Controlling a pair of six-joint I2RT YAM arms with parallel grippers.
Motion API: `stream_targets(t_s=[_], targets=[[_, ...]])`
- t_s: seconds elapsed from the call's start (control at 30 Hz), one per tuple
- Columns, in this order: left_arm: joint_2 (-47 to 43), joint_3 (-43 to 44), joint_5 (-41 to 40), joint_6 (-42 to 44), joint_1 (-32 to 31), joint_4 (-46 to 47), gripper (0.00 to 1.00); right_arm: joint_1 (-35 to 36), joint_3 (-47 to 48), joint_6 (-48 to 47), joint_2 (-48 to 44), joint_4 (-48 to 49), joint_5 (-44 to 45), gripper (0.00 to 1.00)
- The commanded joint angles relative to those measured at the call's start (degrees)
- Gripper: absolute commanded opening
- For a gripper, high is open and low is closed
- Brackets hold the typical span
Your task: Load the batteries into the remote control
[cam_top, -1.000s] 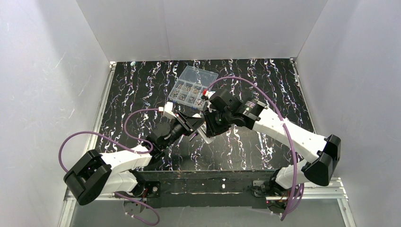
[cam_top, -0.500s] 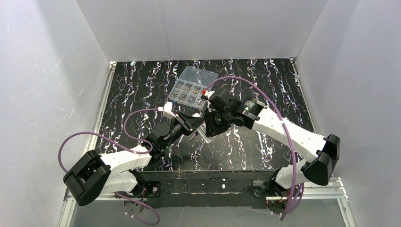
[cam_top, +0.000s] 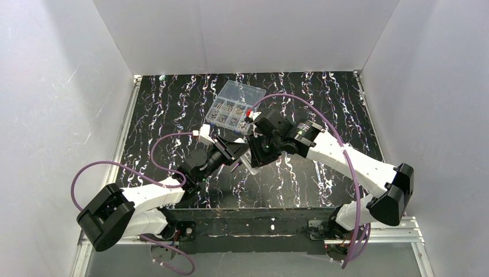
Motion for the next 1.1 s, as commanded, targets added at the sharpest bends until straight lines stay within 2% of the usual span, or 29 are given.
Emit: stream_targets(t_s=[0.0,1.07], targets=[[-2.63,0.65,-0.74,0.21,-0.2,4.58,0.0,0.51,0.94,-0.32,-1.44,-0.36,-0.28,0.21],[-2.17,1.21,-0.34,0.04,-0.27,4.54,0.0,0.98,0.66,-0.99,-0.53,-0.58,0.87,0.21]])
